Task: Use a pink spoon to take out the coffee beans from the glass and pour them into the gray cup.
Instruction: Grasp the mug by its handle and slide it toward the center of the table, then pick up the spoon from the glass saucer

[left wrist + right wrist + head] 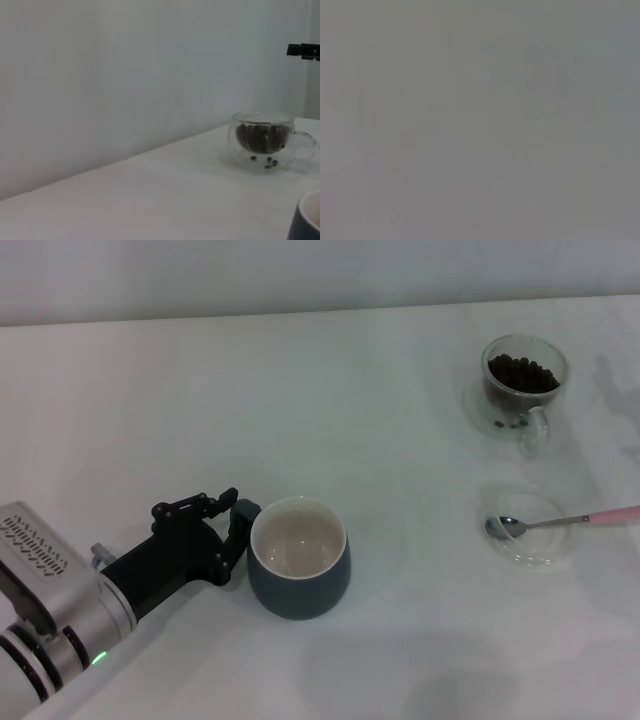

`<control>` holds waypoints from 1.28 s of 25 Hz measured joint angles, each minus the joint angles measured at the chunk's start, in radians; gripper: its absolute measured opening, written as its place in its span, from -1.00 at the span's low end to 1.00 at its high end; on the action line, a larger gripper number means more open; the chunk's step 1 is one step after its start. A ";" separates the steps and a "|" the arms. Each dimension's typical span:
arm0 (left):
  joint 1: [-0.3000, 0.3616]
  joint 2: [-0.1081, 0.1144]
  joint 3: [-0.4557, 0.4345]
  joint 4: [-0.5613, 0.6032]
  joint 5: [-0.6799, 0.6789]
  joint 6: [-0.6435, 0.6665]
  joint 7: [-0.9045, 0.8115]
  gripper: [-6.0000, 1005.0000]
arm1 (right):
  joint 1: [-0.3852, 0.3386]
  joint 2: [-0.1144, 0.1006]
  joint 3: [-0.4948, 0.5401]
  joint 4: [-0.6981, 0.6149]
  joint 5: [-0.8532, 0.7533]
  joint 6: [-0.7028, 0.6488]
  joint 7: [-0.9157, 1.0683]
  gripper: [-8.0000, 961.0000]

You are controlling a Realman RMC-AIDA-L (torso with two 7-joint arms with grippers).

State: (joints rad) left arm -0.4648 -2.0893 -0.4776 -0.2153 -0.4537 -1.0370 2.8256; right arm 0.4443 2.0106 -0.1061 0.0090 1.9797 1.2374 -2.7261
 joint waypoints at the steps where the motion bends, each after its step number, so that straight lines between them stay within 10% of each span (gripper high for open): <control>1: 0.004 0.000 -0.001 0.000 -0.003 -0.001 0.000 -0.60 | 0.000 0.001 0.000 0.000 0.000 0.002 0.003 0.82; 17: 0.086 0.003 -0.006 0.003 -0.005 -0.042 0.000 0.50 | -0.031 0.003 0.000 0.002 -0.001 0.062 0.044 0.82; 32: 0.244 0.007 -0.006 0.093 -0.164 -0.306 0.001 0.67 | -0.119 -0.006 -0.009 0.000 -0.009 0.046 0.335 0.82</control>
State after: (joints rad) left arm -0.2212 -2.0822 -0.4833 -0.1223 -0.6180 -1.3429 2.8265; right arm 0.3252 2.0046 -0.1151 0.0092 1.9708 1.2835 -2.3913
